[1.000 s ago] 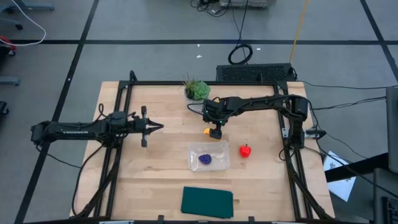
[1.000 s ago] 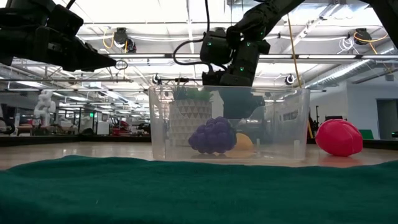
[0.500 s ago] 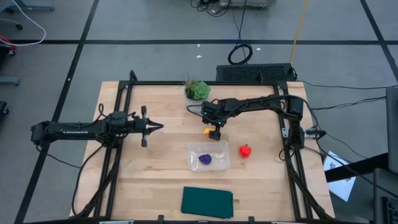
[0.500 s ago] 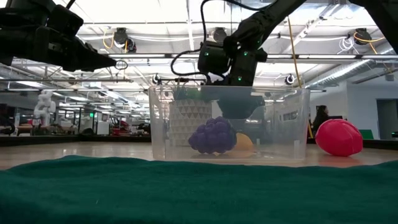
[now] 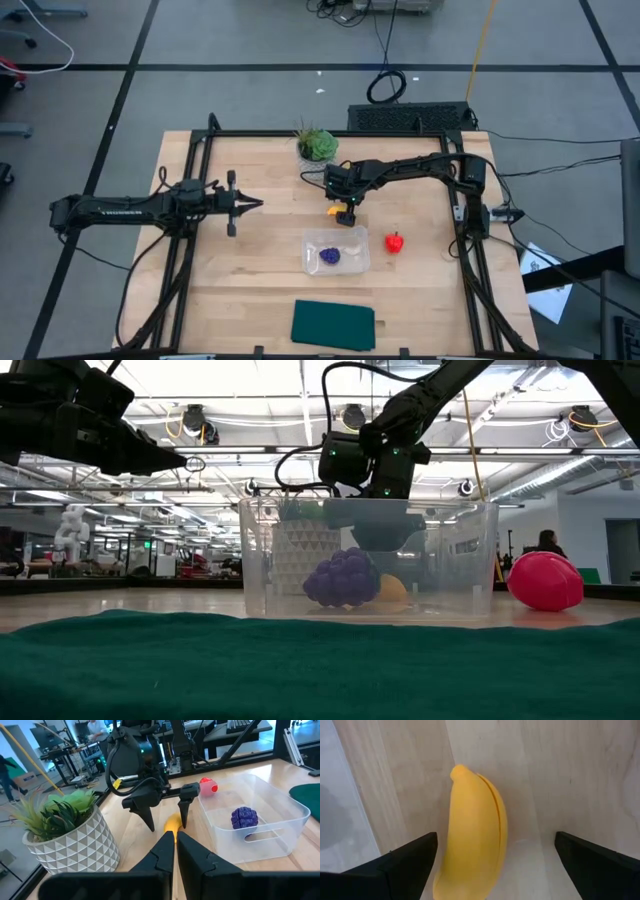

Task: Pick and placing Produce into tupperware
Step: Put the banana into the transparent bin

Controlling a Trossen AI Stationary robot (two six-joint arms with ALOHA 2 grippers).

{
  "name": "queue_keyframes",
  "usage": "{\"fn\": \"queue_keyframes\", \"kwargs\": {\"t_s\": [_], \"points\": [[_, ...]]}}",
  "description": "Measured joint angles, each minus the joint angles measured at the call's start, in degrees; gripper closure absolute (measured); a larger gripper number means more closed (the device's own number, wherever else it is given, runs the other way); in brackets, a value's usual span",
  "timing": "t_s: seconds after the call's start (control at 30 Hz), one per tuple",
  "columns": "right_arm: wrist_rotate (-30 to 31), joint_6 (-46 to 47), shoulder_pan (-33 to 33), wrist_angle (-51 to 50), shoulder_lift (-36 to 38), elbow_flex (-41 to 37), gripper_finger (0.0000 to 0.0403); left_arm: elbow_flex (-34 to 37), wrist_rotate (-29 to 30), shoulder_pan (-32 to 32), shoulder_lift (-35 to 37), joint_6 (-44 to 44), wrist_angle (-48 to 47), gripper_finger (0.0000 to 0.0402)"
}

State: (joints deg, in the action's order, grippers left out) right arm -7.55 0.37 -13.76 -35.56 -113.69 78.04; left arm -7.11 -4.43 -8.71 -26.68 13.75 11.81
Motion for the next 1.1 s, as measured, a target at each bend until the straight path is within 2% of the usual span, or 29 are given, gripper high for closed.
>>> {"fn": "queue_keyframes", "kwargs": {"t_s": [0.47,1.1], "points": [[0.0,0.0,0.0,0.6,0.0,0.0,0.0015,0.0,0.0,0.0,0.0,-0.1,0.0,0.0376],[0.0,-1.5,0.0,0.6,0.0,0.0,0.0152,0.0,0.0,0.0,0.0,-0.1,0.0,0.0376]]}}
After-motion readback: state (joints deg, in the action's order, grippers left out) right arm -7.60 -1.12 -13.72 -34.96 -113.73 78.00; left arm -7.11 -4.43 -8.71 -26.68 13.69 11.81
